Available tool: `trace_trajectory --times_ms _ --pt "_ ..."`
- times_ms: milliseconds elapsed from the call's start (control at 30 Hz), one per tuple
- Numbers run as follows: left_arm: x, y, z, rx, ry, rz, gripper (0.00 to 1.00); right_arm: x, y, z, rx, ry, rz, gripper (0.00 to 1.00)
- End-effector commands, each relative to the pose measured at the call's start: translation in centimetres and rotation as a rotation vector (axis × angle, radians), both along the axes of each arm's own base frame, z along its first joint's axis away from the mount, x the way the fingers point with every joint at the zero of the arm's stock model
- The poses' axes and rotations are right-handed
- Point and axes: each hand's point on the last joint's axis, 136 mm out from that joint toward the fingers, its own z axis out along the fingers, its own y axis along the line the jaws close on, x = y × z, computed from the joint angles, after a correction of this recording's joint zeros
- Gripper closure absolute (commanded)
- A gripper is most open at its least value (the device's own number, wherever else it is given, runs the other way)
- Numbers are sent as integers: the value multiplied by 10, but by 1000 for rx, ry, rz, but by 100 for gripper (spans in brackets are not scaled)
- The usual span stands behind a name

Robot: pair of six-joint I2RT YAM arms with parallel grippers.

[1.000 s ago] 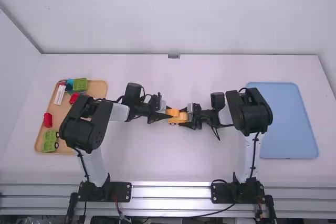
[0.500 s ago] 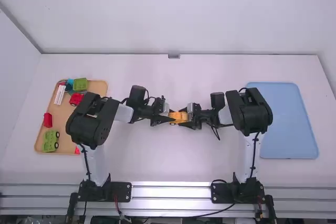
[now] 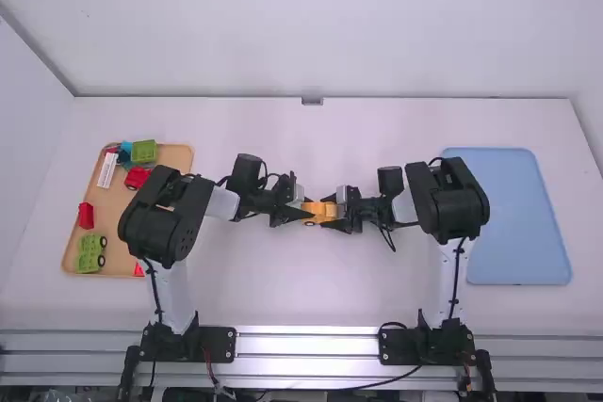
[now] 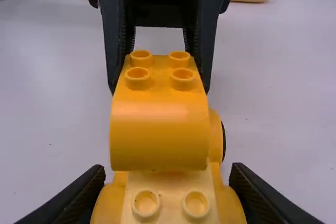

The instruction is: Assemble lego blocks to make yellow taxi

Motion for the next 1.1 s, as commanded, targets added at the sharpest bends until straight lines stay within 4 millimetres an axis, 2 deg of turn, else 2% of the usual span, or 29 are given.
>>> trace_trajectory --times_ms 0,300,700,933,1067 --pt "-3 -4 -1 -7 17 -17 92 -10 1 -20 -70 41 -17 45" --pt "-3 -4 -3 2 22 -14 92 -10 13 -24 -109 29 -1 44" --pt "-8 8 -30 131 122 55 95 -9 14 -23 -109 16 0 44" --pt "-28 7 -39 171 151 1 96 -1 12 -21 -105 40 -26 44" --pt "-36 3 -46 209 147 -14 96 -4 15 -21 -105 40 -16 44"
